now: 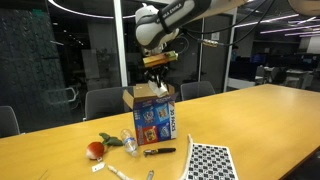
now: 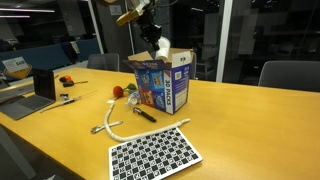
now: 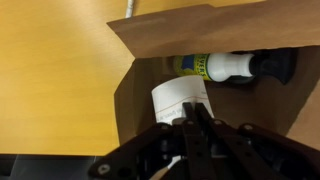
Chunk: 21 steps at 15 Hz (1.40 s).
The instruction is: Pick up the white cup from the table and put in the box
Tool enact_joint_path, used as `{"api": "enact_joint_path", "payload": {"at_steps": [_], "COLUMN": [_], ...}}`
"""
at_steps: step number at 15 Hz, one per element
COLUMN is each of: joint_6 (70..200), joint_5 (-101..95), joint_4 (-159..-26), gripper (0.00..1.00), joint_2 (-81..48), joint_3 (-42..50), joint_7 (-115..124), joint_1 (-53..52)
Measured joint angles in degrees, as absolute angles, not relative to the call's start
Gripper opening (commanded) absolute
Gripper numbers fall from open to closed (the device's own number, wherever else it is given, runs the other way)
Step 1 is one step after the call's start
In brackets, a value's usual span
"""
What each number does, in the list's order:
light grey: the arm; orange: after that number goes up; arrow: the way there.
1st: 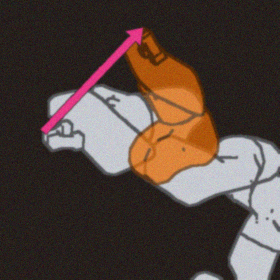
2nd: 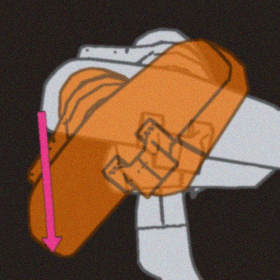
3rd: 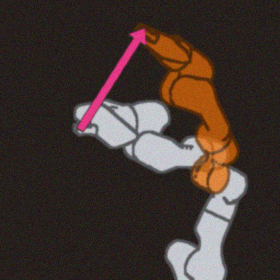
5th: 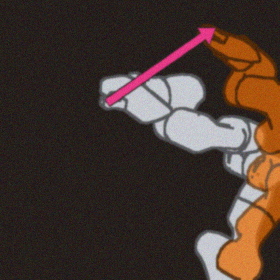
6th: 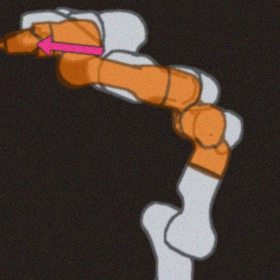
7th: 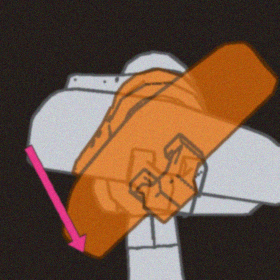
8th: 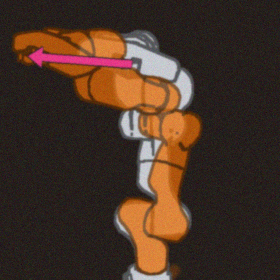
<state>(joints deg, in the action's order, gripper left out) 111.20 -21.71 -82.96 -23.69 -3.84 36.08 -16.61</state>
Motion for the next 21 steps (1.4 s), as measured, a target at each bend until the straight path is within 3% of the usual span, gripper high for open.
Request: {"api": "enact_joint_path", "payload": {"at_steps": [1,2,3,11,21], "joint_6": [111.72,111.92,111.96,109.30,90.17], "joint_5": [-21.55,-21.26,-20.98,-17.77,-19.79], "joint_4": [-82.90,-82.83,-82.71,-81.73,-81.43], "gripper": [0.11,0.32,0.35,0.97,1.00], "joint_2": [-25.19,-26.60,-27.83,-31.09,-12.20], "joint_3": [-3.48,-3.16,-2.88,-2.39,-1.93], "joint_7": [36.08,36.08,36.08,35.14,31.18], "joint_1": [-16.32,-16.17,-16.12,-16.12,-15.99]}}
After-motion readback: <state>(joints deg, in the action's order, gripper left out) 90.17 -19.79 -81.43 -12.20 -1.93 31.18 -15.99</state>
